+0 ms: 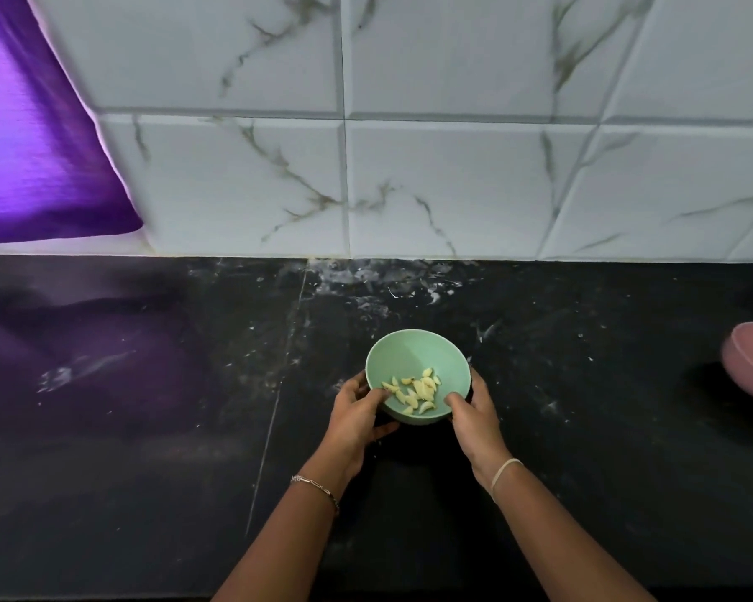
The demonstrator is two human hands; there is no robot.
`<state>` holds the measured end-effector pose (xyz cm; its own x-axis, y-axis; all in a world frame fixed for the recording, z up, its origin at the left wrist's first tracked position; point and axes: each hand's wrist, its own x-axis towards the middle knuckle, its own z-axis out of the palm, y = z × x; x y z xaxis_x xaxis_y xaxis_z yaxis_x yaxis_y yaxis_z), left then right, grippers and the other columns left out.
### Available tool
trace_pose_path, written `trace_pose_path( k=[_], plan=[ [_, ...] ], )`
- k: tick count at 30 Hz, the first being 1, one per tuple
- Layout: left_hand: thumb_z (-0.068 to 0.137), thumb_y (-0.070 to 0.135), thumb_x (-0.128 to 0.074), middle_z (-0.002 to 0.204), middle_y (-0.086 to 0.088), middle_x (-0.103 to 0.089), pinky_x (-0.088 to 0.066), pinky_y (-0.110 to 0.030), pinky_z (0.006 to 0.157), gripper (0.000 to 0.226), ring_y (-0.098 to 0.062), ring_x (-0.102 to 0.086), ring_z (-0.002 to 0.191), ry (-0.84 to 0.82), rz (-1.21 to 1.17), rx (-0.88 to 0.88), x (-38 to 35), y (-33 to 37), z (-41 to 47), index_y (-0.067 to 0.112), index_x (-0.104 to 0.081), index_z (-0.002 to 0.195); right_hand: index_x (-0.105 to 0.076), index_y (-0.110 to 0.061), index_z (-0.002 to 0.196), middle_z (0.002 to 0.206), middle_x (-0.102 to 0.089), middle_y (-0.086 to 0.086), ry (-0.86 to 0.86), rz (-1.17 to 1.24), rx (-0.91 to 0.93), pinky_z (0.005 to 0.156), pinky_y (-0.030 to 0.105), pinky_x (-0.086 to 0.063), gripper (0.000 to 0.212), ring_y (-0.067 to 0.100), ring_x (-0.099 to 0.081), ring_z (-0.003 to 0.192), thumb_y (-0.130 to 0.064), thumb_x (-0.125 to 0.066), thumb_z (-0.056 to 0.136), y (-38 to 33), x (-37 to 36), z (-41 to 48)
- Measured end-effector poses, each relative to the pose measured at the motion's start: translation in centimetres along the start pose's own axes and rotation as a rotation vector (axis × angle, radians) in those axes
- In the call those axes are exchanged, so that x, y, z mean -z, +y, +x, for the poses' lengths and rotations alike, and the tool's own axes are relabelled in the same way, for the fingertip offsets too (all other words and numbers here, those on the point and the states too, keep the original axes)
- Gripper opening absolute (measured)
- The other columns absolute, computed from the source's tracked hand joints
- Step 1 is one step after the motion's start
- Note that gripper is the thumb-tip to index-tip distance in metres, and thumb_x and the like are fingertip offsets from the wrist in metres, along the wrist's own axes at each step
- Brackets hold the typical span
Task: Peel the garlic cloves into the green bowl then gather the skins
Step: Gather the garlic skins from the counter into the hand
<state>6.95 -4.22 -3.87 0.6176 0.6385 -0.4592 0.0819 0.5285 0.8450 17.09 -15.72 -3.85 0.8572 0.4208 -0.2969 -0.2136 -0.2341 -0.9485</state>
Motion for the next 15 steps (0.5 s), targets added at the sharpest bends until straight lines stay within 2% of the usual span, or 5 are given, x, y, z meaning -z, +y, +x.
trace_pose_path(
  k=[5, 8, 10, 12, 15],
  plan=[
    [0.093, 0.010, -0.058, 0.115, -0.005, -0.067, -0.058, -0.037, 0.071, 0.042, -0.019, -0.067, 0.100, 0.038, -0.009, 0.012, -0.2, -0.4, 0.4, 0.021, -0.050, 0.132, -0.041, -0.026, 0.144, 0.130, -0.055, -0.001, -0.050, -0.048, 0.006, 0.100, 0.035, -0.047, 0.055, 0.015, -0.054, 0.115, -0.006, -0.052, 0.094, 0.2, 0.6, 0.8],
    [0.093, 0.011, -0.058, 0.115, -0.005, -0.067, -0.058, -0.036, 0.070, 0.040, -0.019, -0.067, 0.102, 0.040, -0.011, 0.011, -0.1, -0.4, 0.5, 0.022, -0.052, 0.131, -0.038, -0.024, 0.146, 0.144, -0.046, 0.001, 0.006, -0.194, 0.076, 0.109, 0.041, -0.039, 0.058, 0.020, -0.045, 0.130, -0.016, -0.058, 0.093, 0.1, 0.8, 1.5],
    [0.093, 0.012, -0.058, 0.114, -0.004, -0.067, -0.058, -0.036, 0.069, 0.040, -0.019, -0.067, 0.101, 0.038, -0.006, 0.007, -0.1, -0.2, 0.5, 0.022, -0.052, 0.131, -0.038, -0.021, 0.146, 0.147, -0.041, 0.000, 0.100, -0.348, 0.227, 0.114, 0.043, -0.032, 0.060, 0.021, -0.036, 0.137, -0.022, -0.062, 0.091, -0.5, 1.0, 1.8],
    [0.094, 0.013, -0.057, 0.115, -0.004, -0.067, -0.058, -0.036, 0.069, 0.040, -0.018, -0.067, 0.101, 0.028, -0.002, -0.001, -0.1, -0.2, 0.5, 0.024, -0.051, 0.132, -0.047, -0.019, 0.138, 0.140, -0.047, -0.002, 0.148, -0.480, 0.503, 0.111, 0.042, -0.036, 0.052, 0.018, -0.041, 0.132, -0.018, -0.065, 0.089, -1.7, 1.1, 2.2],
    [0.095, 0.016, -0.056, 0.115, -0.003, -0.067, -0.058, -0.037, 0.069, 0.038, -0.017, -0.067, 0.101, 0.032, 0.001, -0.014, 0.0, -0.2, 0.6, 0.025, -0.051, 0.131, -0.060, -0.021, 0.120, 0.123, -0.054, -0.006, -0.075, -0.722, 0.720, 0.100, 0.036, -0.047, 0.038, 0.014, -0.054, 0.114, -0.012, -0.069, 0.084, -3.7, 0.7, 4.0]
  ],
)
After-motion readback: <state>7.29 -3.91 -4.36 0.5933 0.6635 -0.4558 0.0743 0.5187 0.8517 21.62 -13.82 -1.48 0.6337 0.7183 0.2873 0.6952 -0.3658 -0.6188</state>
